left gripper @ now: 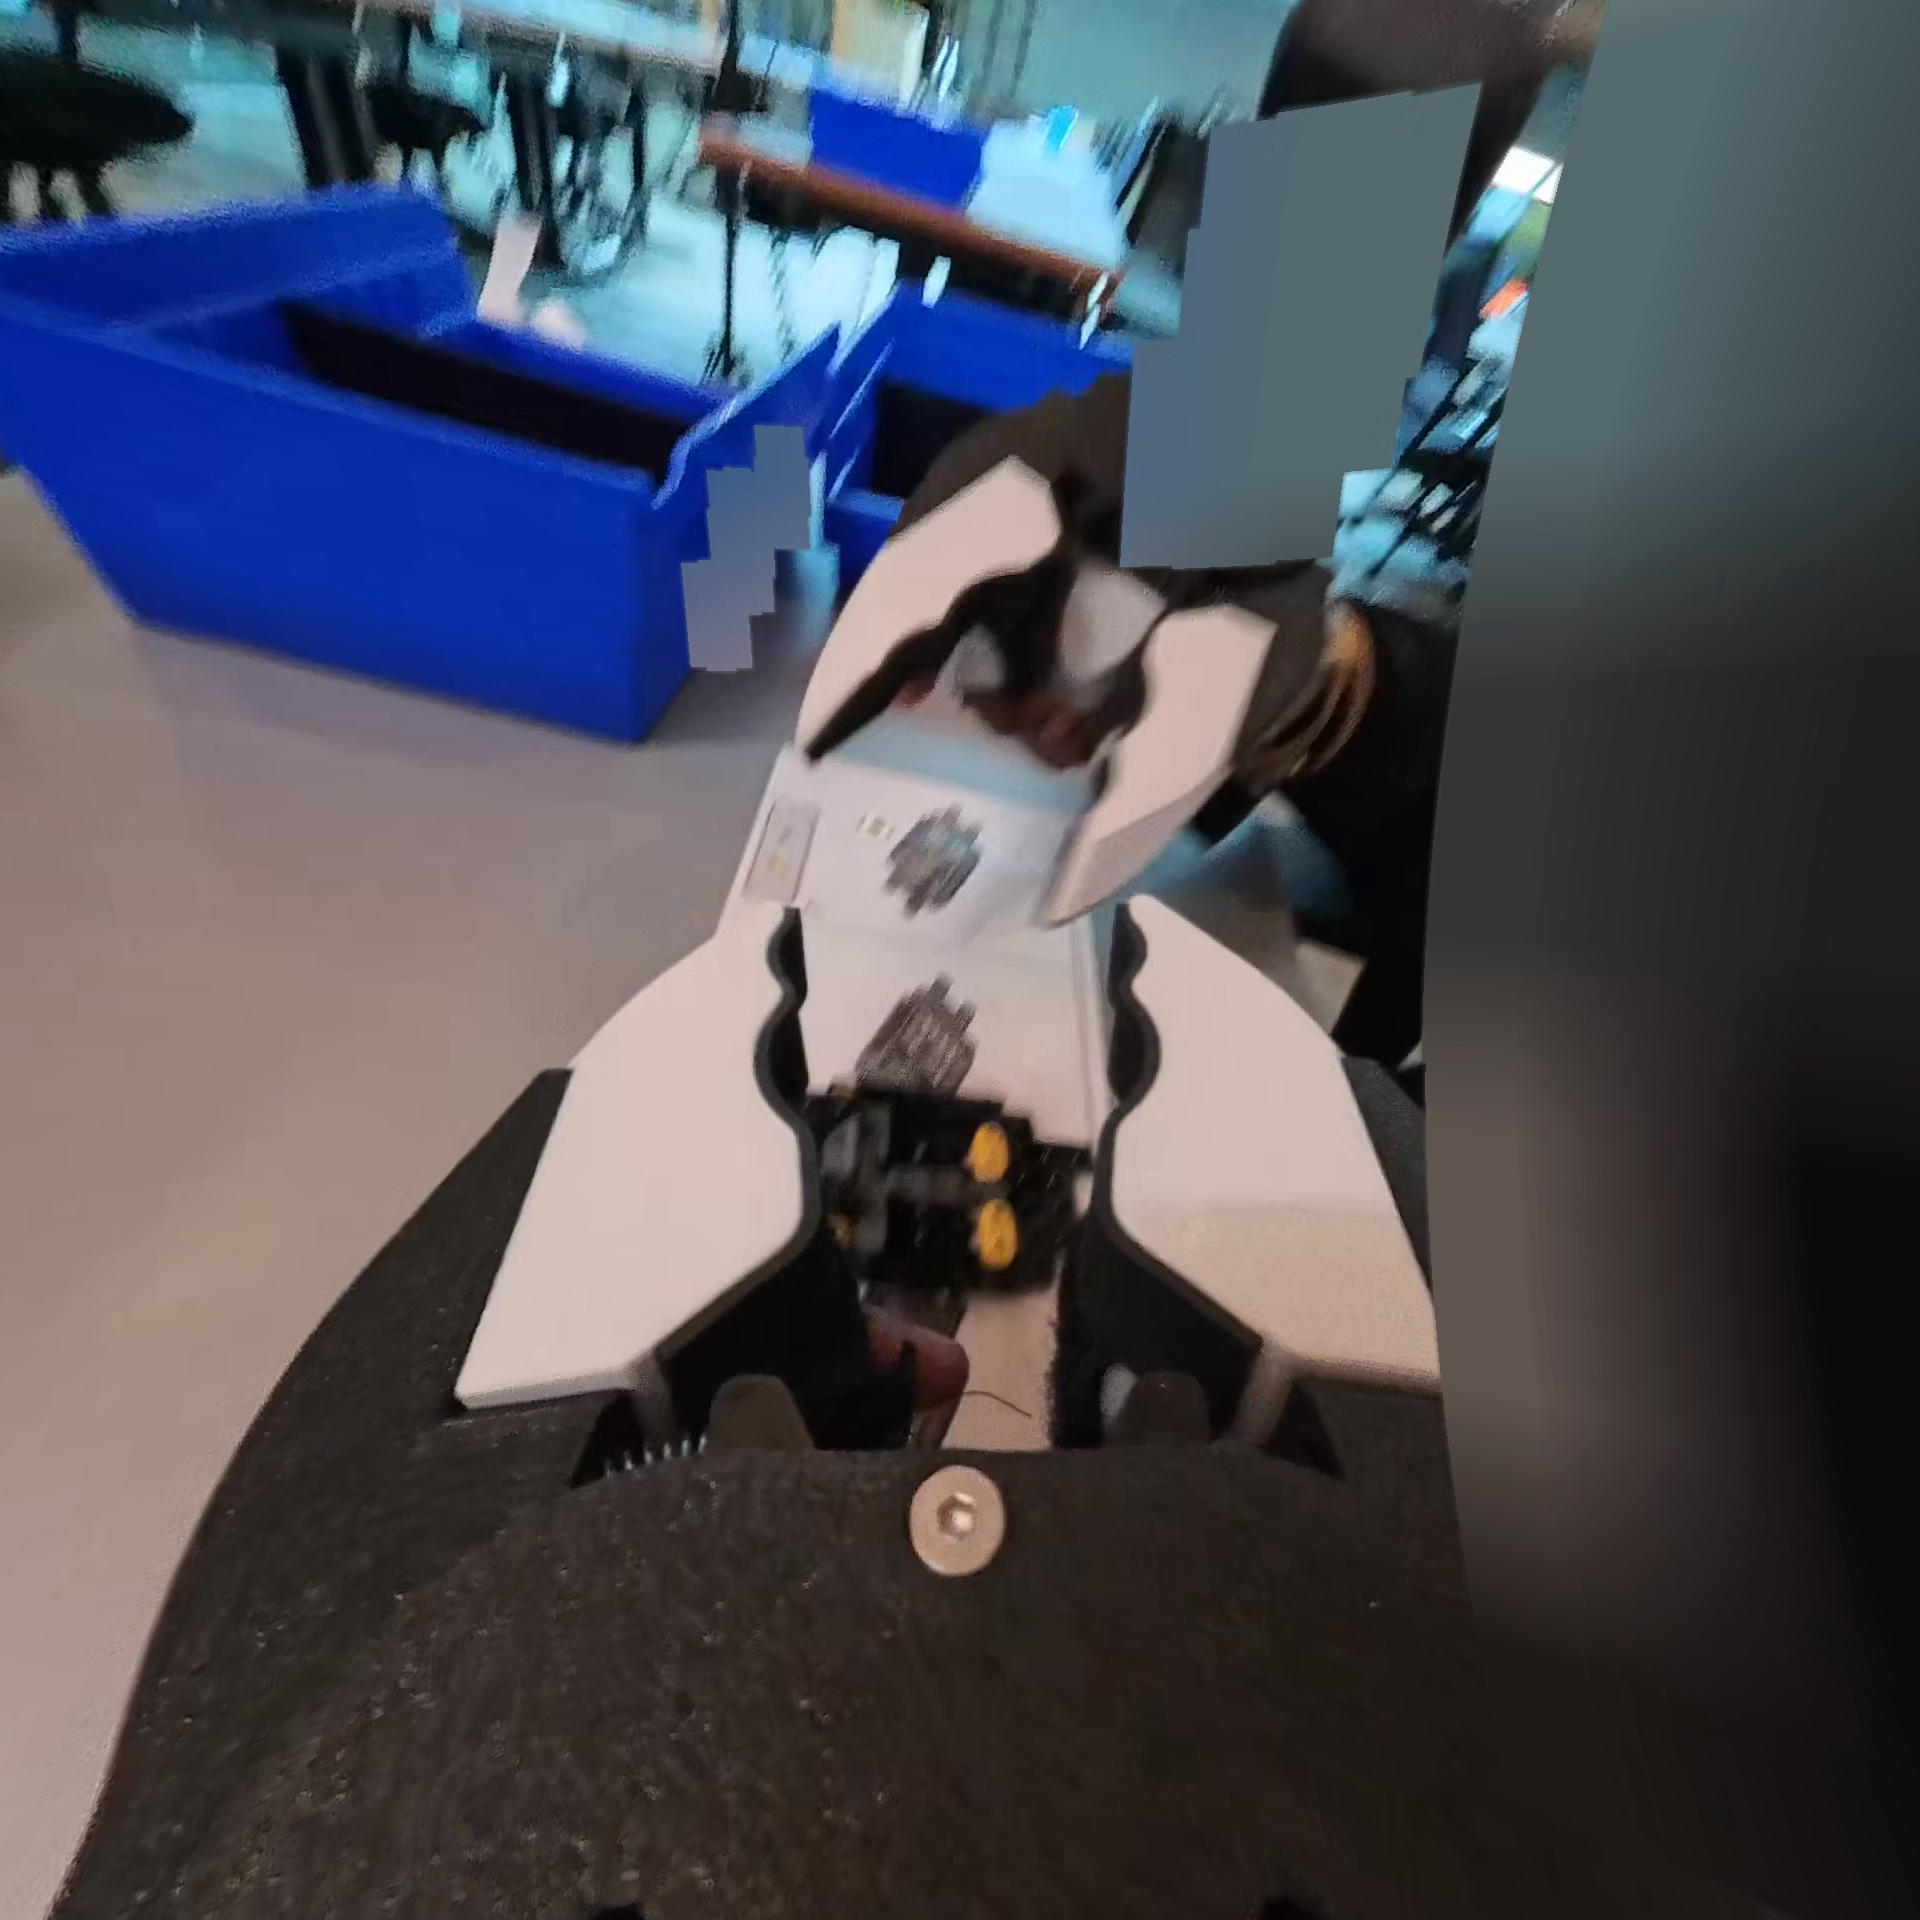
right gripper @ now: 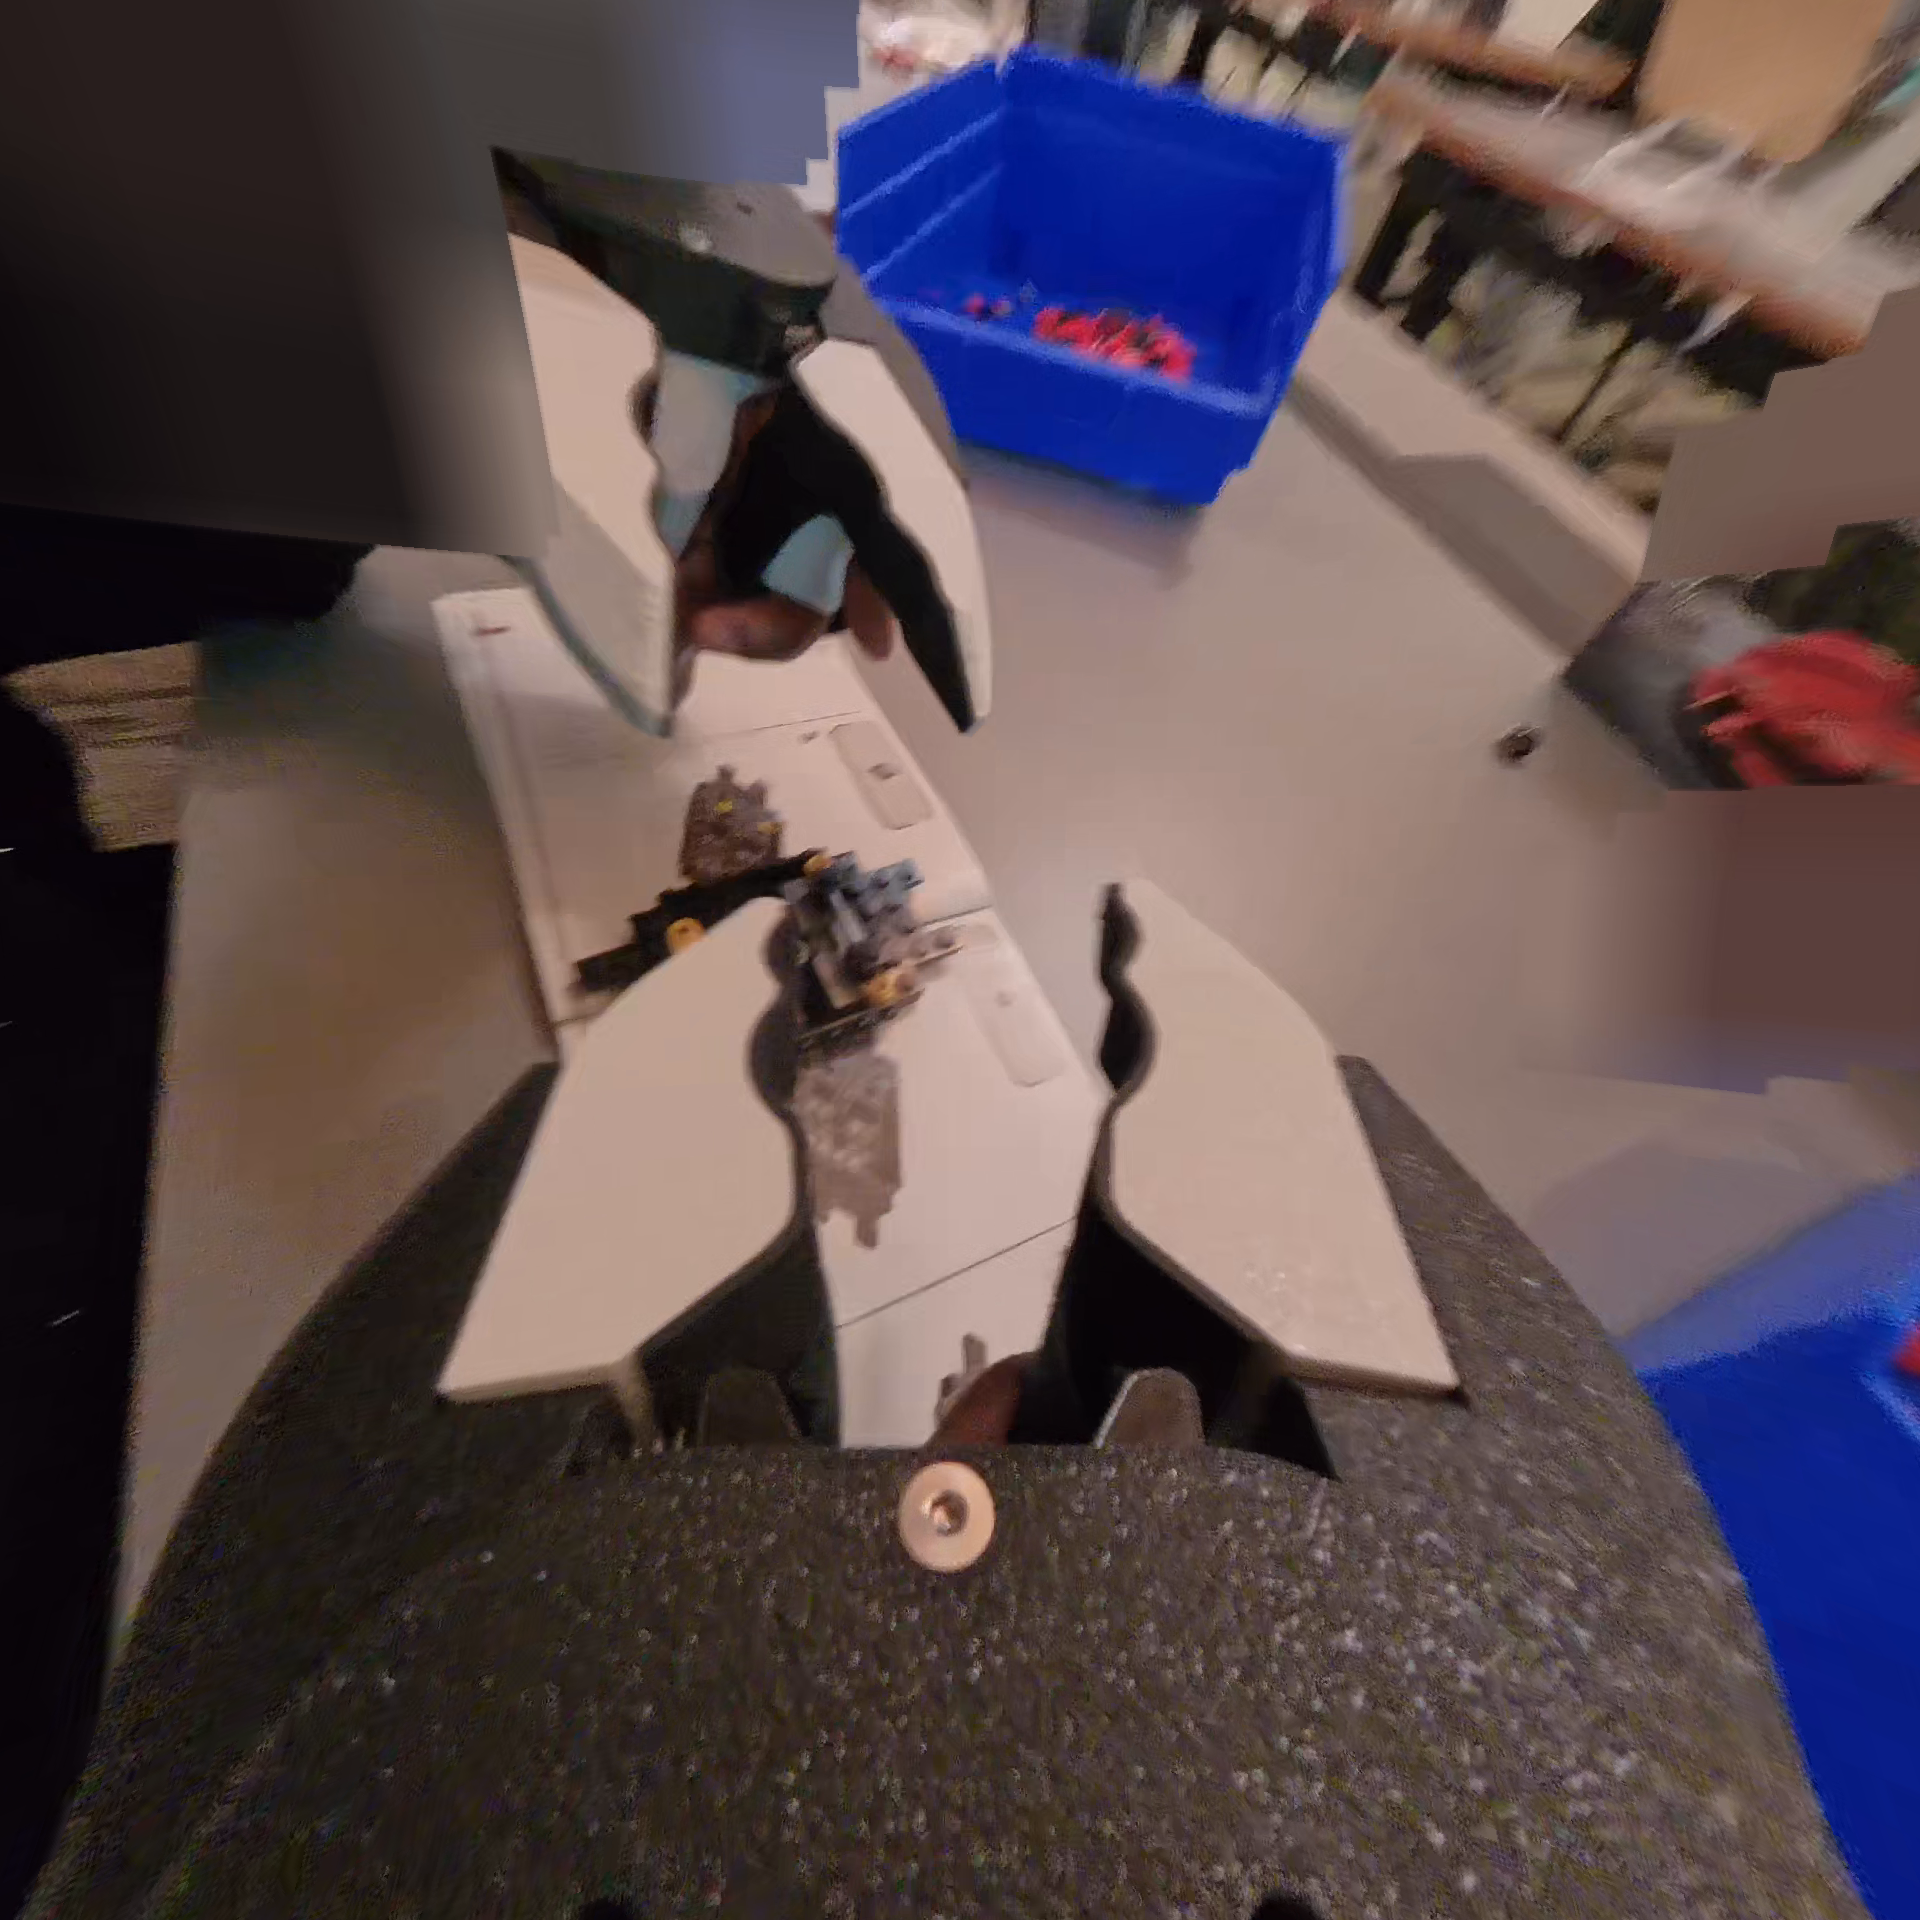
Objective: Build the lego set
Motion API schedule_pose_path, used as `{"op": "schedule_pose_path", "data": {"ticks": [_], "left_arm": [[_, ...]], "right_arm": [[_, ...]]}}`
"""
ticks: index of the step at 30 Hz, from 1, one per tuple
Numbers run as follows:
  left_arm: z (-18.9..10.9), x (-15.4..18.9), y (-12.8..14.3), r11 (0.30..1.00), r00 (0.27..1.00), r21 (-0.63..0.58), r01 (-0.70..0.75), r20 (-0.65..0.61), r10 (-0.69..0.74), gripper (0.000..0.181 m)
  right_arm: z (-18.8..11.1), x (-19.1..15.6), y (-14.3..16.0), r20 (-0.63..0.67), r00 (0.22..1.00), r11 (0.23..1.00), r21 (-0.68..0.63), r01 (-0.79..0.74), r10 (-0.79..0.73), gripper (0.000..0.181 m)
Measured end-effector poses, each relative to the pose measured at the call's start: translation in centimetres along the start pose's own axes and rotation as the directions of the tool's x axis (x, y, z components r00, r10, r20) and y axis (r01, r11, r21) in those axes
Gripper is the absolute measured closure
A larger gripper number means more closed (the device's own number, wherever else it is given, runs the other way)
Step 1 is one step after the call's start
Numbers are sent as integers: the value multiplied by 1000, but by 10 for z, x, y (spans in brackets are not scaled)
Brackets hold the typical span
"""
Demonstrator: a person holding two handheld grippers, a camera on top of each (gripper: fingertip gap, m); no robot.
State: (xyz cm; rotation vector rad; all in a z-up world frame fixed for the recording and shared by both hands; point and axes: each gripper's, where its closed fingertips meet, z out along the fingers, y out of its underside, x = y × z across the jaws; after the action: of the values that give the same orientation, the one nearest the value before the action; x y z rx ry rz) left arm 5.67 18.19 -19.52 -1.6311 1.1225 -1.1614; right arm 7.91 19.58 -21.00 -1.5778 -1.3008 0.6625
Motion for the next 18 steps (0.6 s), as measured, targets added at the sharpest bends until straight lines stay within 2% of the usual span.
{"op": "schedule_pose_path", "data": {"ticks": [2,4,7,9,18], "left_arm": [[-7,-6,17,993,999,-116,-7,44,12,119],[-15,-10,34,971,995,-238,-36,83,57,110],[-26,-16,65,892,981,-445,-80,123,149,103],[-28,-14,81,848,977,-519,-107,105,188,104],[-14,-14,93,828,975,-543,-138,72,210,108]], "right_arm": [[0,-14,12,132,989,994,-90,-62,73,94],[2,-29,25,247,962,982,-177,-72,115,78],[13,-36,43,311,949,972,-234,18,57,86],[20,-35,51,340,940,961,-269,61,36,97],[40,-34,62,441,898,936,-312,162,-8,105]]}}
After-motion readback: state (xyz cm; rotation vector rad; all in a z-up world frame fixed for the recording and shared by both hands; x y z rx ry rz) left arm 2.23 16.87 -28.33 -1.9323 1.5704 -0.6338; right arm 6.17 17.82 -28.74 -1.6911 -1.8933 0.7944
